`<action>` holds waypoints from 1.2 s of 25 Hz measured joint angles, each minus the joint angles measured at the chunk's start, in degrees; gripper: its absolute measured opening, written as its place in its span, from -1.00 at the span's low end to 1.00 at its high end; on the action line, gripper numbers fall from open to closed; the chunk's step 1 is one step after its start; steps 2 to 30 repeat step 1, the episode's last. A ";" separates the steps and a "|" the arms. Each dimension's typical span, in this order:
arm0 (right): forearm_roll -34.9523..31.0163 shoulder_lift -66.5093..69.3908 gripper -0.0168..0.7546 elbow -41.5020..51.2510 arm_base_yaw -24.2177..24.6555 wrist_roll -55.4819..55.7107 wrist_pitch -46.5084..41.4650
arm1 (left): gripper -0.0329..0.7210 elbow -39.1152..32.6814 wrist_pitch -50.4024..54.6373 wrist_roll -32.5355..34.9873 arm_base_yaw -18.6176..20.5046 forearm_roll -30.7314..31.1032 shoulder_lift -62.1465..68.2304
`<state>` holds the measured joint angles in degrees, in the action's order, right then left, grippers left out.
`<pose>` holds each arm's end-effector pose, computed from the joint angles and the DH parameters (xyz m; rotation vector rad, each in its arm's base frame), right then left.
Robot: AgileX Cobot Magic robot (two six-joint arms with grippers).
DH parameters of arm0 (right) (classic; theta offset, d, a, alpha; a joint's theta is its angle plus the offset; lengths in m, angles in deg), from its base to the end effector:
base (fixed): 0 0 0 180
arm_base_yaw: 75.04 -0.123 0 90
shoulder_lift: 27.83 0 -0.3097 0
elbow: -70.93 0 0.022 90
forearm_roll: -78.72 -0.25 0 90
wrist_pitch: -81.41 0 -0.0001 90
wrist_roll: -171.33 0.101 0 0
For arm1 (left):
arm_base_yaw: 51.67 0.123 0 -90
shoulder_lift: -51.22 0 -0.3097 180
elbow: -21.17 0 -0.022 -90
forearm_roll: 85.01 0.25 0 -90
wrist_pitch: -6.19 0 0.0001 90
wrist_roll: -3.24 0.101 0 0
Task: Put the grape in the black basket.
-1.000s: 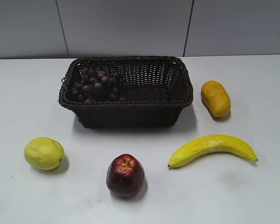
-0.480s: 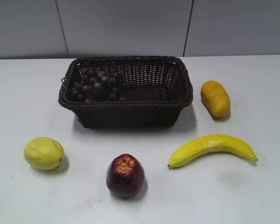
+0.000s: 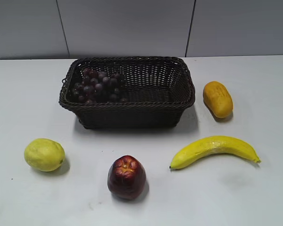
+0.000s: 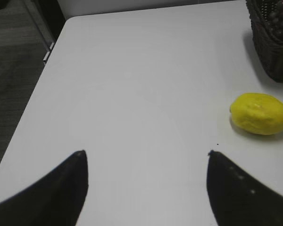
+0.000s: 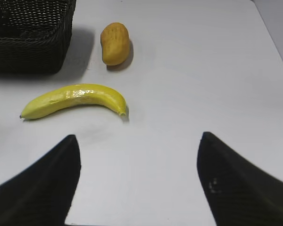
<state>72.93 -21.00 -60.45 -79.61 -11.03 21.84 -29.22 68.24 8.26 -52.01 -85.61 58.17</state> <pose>-0.0235 0.0069 0.2773 -0.1256 2.0025 0.1448 -0.0209 -0.0008 0.2643 0.0980 2.0816 0.0371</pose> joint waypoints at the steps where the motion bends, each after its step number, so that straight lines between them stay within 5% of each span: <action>1: 0.00 0.00 0.56 0.00 0.00 0.00 0.00 | 0.63 -0.04 0.00 0.00 0.00 0.00 0.00; 30: 0.00 0.00 0.56 0.00 0.00 0.00 0.00 | 0.63 -0.04 0.00 0.00 0.00 0.00 0.00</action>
